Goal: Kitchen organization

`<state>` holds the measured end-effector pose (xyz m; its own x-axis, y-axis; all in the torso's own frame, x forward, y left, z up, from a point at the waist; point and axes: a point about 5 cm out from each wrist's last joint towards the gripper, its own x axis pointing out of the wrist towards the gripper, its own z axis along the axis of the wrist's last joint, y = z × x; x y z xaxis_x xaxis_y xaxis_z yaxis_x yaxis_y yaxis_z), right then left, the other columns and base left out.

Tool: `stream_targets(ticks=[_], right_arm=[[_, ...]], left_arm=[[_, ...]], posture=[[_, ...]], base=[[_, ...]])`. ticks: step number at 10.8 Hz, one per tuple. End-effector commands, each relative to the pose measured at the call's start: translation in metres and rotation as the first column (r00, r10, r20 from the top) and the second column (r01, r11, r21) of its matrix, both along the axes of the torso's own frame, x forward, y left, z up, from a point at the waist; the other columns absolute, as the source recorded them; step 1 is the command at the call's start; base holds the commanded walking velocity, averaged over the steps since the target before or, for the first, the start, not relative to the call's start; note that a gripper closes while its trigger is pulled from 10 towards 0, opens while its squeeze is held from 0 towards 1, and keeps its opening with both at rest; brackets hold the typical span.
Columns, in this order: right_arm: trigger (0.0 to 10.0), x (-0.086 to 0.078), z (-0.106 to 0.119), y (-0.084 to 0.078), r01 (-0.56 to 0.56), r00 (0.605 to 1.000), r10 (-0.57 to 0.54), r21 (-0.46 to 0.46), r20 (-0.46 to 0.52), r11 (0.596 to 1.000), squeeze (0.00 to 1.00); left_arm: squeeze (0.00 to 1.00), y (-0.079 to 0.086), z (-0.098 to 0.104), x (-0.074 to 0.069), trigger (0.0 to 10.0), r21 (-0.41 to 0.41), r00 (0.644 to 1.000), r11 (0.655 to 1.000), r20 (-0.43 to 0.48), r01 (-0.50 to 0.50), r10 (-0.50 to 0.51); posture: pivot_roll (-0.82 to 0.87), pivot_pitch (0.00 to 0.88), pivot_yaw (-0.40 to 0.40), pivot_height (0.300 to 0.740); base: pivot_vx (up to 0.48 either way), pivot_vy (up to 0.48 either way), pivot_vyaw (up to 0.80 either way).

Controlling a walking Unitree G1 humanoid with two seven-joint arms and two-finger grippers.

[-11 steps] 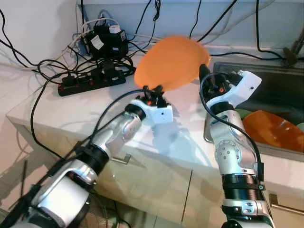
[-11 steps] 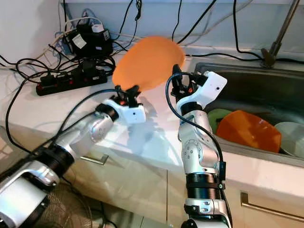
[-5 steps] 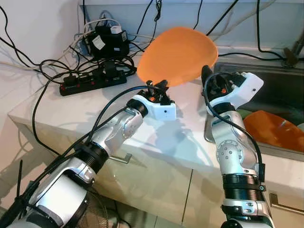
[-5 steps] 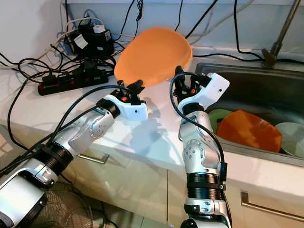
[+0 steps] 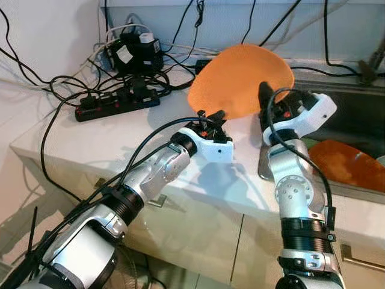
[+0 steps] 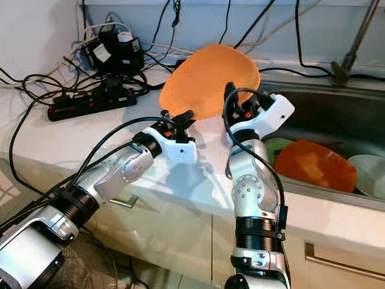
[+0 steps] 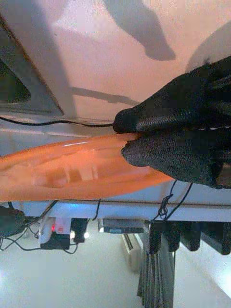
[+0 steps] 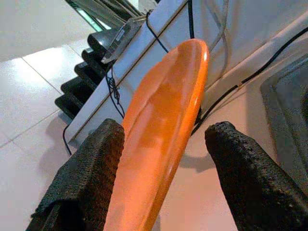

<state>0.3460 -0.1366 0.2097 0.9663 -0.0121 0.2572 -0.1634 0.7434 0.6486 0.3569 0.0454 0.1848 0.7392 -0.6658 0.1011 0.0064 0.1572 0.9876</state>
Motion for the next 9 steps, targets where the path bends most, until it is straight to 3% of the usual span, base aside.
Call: stream_targets(ticks=[1, 2, 3, 9], right_arm=[[10.0, -0.0008, 0.01, 0.002, -0.007, 1.0, 0.007, 0.013, 0.025, 1.0, 0.0], [10.0, -0.001, 0.0096, 0.0016, -0.005, 1.0, 0.005, 0.013, 0.023, 1.0, 0.0], [0.0, -0.0015, 0.0091, 0.0005, 0.001, 1.0, -0.001, 0.017, 0.018, 1.0, 0.0], [0.0, -0.0025, 0.0103, 0.0073, -0.046, 0.999, 0.046, 0.006, 0.022, 0.999, 0.0]], left_arm=[[0.0, -0.001, 0.0098, -0.0005, 10.0, -0.009, 0.999, 1.0, 0.04, 0.007, -0.007], [0.0, -0.0003, 0.0089, -0.0001, 10.0, -0.004, 0.999, 1.0, 0.038, -0.001, 0.001], [0.0, -0.0006, 0.0053, -0.0003, 10.0, 0.002, 1.0, 1.0, 0.028, -0.004, 0.004], [0.0, -0.0019, 0.0037, -0.0014, 10.0, -0.003, 1.0, 1.0, 0.025, -0.003, 0.004]], posture=[[0.05, 0.016, 0.119, 0.728], [0.05, 0.016, 0.119, 0.728], [0.05, 0.016, 0.119, 0.728], [0.05, 0.017, 0.117, 0.728]], base=[[0.0, 0.0, 0.0], [0.0, 0.0, 0.0], [0.0, 0.0, 0.0], [0.0, 0.0, 0.0]])
